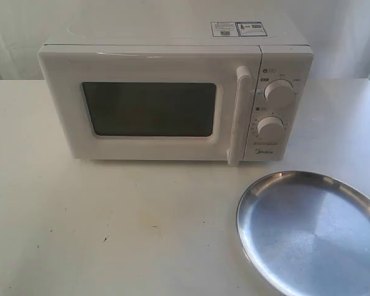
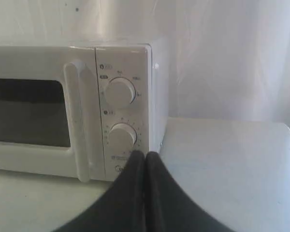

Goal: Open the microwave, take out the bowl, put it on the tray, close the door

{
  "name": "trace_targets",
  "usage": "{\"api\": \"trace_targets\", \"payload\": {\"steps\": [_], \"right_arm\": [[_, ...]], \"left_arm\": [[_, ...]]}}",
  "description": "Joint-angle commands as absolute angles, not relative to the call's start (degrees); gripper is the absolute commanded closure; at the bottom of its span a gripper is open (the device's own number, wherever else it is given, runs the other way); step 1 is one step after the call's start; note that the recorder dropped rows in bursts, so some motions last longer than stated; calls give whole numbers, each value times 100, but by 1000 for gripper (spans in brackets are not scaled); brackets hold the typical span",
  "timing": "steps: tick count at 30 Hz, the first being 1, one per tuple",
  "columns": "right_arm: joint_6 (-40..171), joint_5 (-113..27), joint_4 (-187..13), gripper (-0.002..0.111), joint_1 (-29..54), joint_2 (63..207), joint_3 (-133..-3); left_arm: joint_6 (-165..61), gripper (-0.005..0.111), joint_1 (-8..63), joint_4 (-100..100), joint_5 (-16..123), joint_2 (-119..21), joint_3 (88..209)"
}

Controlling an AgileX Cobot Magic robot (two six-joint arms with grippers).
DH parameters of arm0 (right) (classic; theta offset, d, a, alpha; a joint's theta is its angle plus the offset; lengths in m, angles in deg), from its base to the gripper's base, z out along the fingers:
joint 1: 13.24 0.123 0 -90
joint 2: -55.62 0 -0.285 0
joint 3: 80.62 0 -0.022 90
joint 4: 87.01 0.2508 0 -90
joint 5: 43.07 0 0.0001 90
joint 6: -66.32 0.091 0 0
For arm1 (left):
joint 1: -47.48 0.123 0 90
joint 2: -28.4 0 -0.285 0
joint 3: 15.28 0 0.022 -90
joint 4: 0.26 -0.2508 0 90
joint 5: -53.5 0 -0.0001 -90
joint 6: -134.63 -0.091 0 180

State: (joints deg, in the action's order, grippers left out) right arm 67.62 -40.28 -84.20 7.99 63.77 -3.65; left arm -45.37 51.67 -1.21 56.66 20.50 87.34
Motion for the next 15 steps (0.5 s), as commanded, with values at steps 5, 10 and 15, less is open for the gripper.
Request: {"api": "trace_targets", "payload": {"steps": [5,10,15], "right_arm": [[6814,-4531,-8398,108,768,6341,-340],[7139,-4704,-8398,108,768,6341,-340],[8199,-5597,-8398,108,768,6341,-340]], "left_arm": [[-4537,107,5144,-66,5688,2062,8750],[-4537,107,5144,-66,5688,2062,8750],[-4537,107,5144,-66,5688,2062,8750]]}}
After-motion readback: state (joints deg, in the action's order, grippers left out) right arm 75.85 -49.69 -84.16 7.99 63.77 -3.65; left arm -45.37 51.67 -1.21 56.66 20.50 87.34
